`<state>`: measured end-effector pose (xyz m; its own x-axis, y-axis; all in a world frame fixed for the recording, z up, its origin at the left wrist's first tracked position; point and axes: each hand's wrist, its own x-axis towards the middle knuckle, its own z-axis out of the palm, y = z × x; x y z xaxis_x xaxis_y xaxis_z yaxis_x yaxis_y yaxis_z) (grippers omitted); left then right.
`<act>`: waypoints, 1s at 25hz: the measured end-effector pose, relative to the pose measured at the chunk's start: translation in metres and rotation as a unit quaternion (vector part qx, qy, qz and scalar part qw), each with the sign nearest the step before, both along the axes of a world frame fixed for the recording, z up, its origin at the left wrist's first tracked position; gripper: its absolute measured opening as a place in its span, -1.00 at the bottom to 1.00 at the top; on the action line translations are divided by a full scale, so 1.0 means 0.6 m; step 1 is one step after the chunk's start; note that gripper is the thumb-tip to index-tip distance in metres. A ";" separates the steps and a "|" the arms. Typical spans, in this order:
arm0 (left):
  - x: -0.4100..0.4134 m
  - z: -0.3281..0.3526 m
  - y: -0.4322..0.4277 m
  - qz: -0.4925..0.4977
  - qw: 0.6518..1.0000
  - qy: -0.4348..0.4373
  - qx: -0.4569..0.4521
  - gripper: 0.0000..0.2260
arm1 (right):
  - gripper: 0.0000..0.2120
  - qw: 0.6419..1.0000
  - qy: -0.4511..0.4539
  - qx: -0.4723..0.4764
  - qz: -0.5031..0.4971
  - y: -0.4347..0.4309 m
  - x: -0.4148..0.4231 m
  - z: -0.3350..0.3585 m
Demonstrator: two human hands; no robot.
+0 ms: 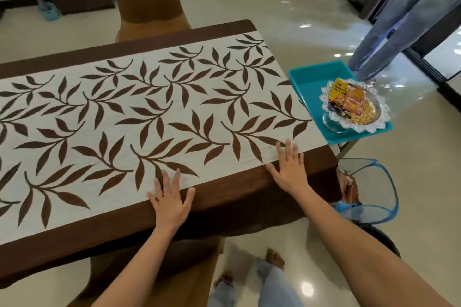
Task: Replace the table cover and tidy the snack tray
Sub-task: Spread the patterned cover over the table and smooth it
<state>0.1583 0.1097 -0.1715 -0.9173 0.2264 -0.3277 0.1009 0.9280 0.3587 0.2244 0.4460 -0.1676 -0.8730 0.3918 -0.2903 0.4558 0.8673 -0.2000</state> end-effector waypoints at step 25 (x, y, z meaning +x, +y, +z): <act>-0.011 -0.008 0.343 0.068 0.997 0.008 -0.038 -0.31 | -0.33 0.993 0.033 -0.109 0.010 0.318 -0.047 -0.038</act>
